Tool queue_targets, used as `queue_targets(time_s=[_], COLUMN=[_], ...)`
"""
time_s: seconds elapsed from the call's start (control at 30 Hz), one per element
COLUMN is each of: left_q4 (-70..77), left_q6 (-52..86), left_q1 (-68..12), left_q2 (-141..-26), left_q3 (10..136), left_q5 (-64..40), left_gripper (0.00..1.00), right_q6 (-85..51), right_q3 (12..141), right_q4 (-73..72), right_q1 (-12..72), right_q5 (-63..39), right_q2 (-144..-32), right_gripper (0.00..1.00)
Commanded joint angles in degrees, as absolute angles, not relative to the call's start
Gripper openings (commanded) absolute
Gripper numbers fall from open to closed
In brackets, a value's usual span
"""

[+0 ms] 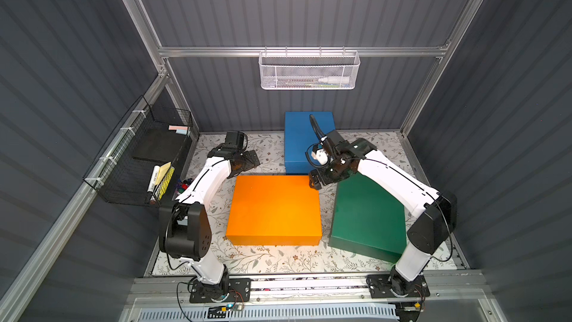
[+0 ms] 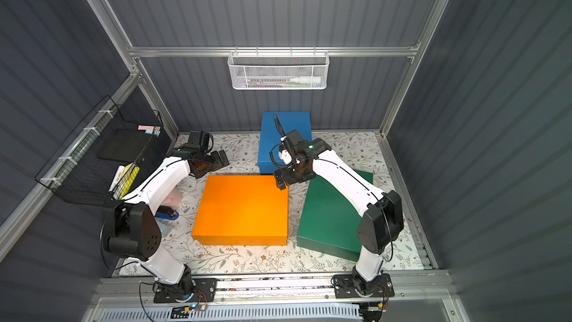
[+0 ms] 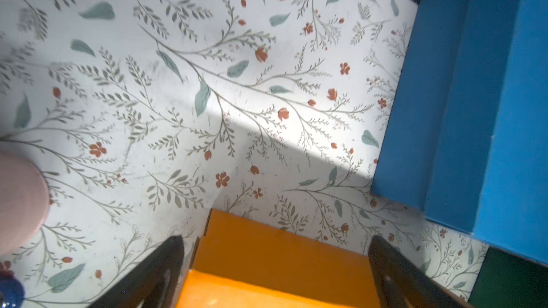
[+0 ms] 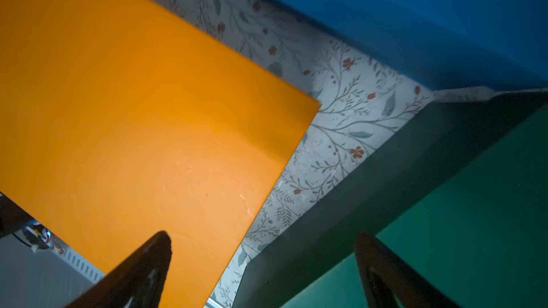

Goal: Stack the shoeboxes
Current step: Adjust the shoebox at the center of the board, then pick up the shoebox from the center of the board.

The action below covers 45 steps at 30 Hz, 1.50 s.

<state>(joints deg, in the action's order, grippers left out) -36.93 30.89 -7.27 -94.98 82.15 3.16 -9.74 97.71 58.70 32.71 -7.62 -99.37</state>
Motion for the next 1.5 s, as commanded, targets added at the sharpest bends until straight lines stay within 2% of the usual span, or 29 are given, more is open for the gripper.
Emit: queue_targets(time_s=[0.0,0.23,0.43,0.63,1.17,1.47], left_q4=[-37.03,-32.95,-35.72,-32.55,-26.54,-21.15], left_q6=[28.13,24.53,25.57,27.22,30.94,31.44], left_q1=[-8.23,-15.03,-15.90,-15.97,-16.00,-16.34], left_q2=[-95.54,-111.99,-129.38,-135.65,-140.62,-132.45], left_q3=[89.42,106.15,122.15,125.84,127.00,121.88], left_q5=[4.54,-3.80,-13.46,-17.67,-29.11,-29.71], left_gripper=[1.00,1.00,1.00,1.00,1.00,1.00], right_q6=[-10.74,-14.22,-16.06,-18.79,-27.26,-29.48], right_q3=[97.84,101.25,106.85,117.63,121.28,123.73], right_q4=[51.03,42.94,36.43,39.03,34.04,31.86], right_q1=[26.63,18.58,13.63,11.34,11.38,14.19], right_q5=[-9.03,-11.95,-16.88,-26.51,-34.71,-38.02], right_q2=[-98.28,-106.14,-115.38,-126.22,-135.08,-132.52], right_gripper=[0.99,0.99,0.99,0.99,0.99,0.99])
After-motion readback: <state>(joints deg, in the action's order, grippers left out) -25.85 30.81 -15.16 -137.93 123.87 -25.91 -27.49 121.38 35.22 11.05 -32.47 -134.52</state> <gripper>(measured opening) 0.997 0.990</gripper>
